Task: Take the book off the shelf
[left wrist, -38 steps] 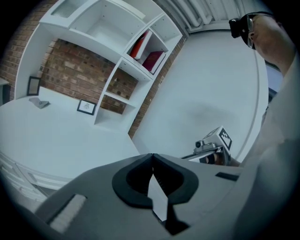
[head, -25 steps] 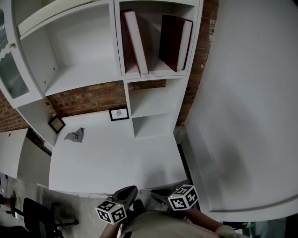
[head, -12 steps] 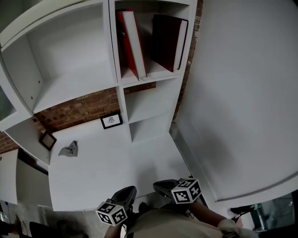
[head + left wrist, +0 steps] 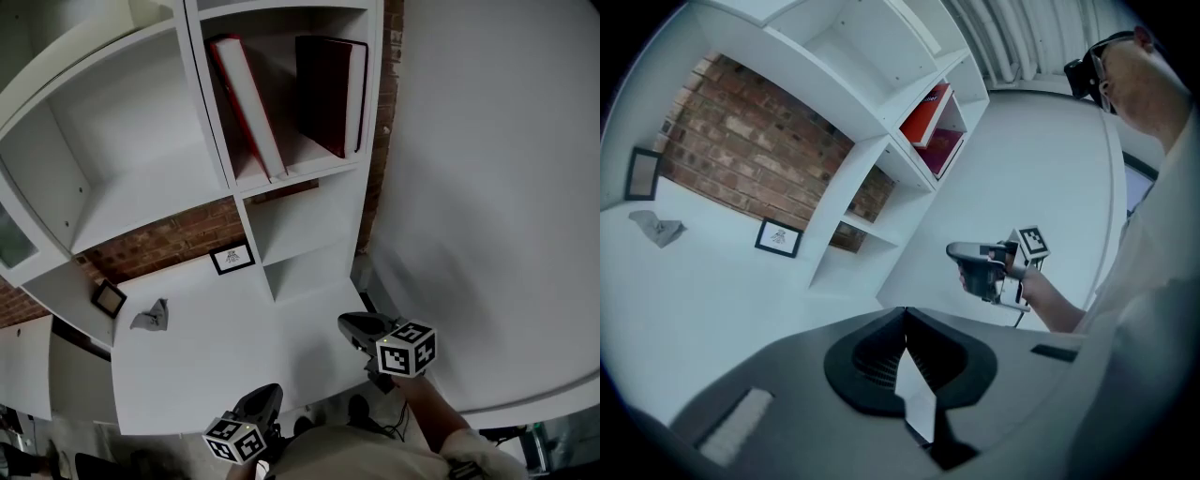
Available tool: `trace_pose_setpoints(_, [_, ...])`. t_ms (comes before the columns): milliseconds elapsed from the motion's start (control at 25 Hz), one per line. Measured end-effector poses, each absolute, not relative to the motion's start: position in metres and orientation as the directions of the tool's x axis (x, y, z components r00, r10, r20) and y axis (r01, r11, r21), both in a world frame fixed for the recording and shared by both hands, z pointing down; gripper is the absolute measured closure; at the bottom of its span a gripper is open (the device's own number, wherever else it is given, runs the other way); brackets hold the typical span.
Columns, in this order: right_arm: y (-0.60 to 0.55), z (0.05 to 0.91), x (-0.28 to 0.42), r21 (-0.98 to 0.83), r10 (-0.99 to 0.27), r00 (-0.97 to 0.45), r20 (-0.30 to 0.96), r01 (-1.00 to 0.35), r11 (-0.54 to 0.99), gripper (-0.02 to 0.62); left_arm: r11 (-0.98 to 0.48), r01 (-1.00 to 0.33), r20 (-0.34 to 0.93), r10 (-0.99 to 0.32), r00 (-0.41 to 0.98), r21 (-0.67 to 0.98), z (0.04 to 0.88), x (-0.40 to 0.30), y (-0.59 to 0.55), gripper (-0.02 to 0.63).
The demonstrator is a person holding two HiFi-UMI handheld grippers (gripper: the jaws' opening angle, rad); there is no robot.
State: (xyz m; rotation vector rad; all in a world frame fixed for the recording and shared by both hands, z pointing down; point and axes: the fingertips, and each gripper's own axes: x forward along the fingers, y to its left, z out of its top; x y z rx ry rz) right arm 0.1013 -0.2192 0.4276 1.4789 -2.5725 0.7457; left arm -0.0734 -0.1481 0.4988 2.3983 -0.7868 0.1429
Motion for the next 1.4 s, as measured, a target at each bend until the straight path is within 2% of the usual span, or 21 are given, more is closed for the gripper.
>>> trace_pose_setpoints(240, [-0.283, 0.329, 0.159, -0.221, -0.869, -0.488, 0.081, -0.859, 0.462, 0.589, -0.611, -0.613, 0.293, -0.547, 0.784, 0.5, 0.493, -0.041, -0.155, 0.603])
trace_pose_setpoints(520, [-0.343, 0.206, 0.199, -0.031, -0.894, -0.415, -0.171, -0.904, 0.425, 0.584, -0.605, -0.643, 0.316, -0.564, 0.763, 0.47, 0.485, -0.01, -0.165, 0.603])
trace_pose_setpoints(560, [-0.35, 0.195, 0.202, -0.014, -0.894, -0.408, -0.185, -0.909, 0.417, 0.526, -0.605, -0.646, 0.32, -0.565, 0.76, 0.466, 0.484, -0.006, -0.167, 0.603])
trace_pose_setpoints(600, [-0.357, 0.186, 0.205, 0.001, -0.895, -0.402, -0.192, -0.912, 0.409, 0.413, -0.605, -0.648, 0.322, -0.566, 0.759, 0.463, 0.483, -0.003, -0.168, 0.603])
trace_pose_setpoints(680, [-0.369, 0.171, 0.211, 0.024, -0.902, -0.378, -0.206, -0.924, 0.382, 0.356, -0.605, -0.651, 0.322, -0.569, 0.756, 0.459, 0.481, 0.002, -0.171, 0.603])
trace_pose_setpoints(880, [-0.393, 0.153, 0.217, 0.035, -0.911, -0.349, -0.217, -0.936, 0.35, 0.334, -0.597, -0.66, 0.316, -0.584, 0.747, 0.456, 0.481, 0.004, -0.18, 0.603])
trace_pose_setpoints(1400, [-0.426, 0.149, 0.214, 0.138, -0.959, -0.245, -0.143, -0.964, 0.226, 0.334, -0.583, -0.654, 0.284, -0.603, 0.746, 0.482, 0.484, -0.014, -0.183, 0.603])
